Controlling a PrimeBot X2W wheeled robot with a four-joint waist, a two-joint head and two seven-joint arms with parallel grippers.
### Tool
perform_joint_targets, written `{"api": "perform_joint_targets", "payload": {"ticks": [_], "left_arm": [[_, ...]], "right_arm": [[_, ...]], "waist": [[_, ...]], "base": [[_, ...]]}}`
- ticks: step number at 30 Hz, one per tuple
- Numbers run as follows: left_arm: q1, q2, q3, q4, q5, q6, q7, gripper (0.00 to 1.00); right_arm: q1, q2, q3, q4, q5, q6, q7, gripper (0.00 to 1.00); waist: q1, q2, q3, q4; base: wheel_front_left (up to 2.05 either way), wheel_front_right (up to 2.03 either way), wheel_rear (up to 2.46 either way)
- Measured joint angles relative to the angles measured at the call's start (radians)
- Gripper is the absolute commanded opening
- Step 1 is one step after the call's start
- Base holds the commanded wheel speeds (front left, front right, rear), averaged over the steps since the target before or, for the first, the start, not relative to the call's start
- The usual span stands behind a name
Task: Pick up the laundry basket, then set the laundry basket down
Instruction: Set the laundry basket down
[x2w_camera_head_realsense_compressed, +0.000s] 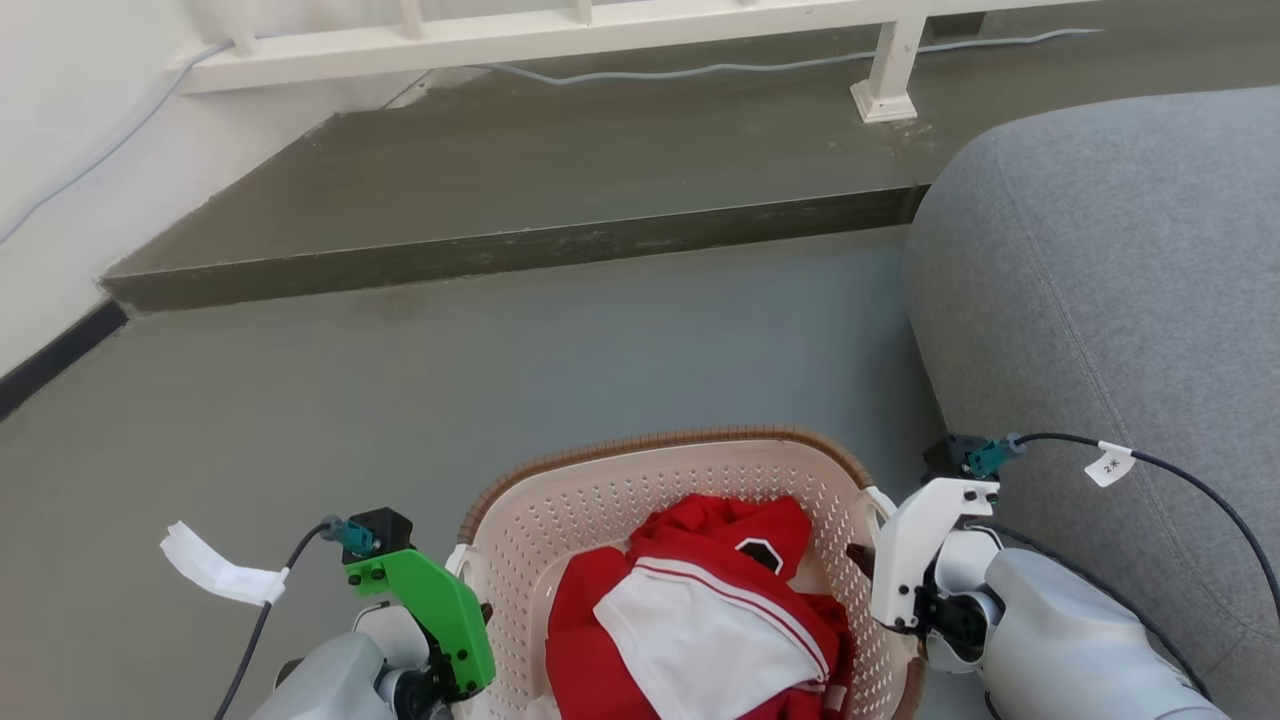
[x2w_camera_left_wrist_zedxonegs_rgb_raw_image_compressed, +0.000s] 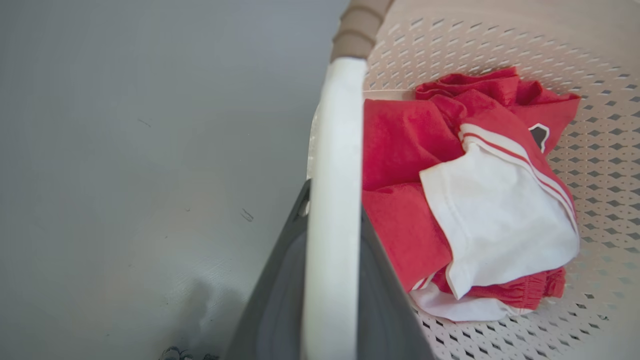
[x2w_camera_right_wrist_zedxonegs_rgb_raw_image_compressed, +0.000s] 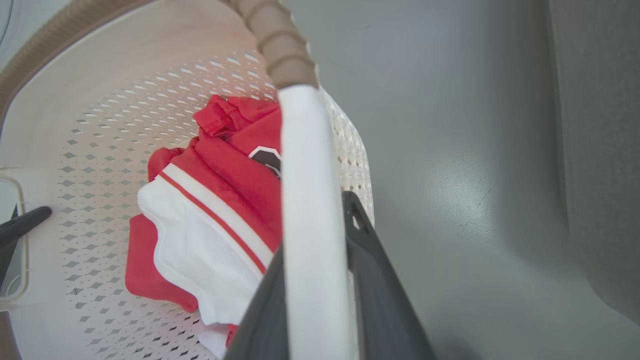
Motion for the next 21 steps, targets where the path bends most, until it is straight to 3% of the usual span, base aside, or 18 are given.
{"api": "perform_joint_targets", "payload": {"ticks": [21], "left_arm": [[-0.137, 0.000, -0.008, -0.033, 0.011, 0.001, -0.117, 0.00]], "right_arm": [[-0.118, -0.043, -0.011, -0.056, 0.023, 0.000, -0.079, 0.00]], "waist": [[0.0001, 0.0000, 0.207, -0.005]], "base": [[0.00, 0.00, 0.00]]}}
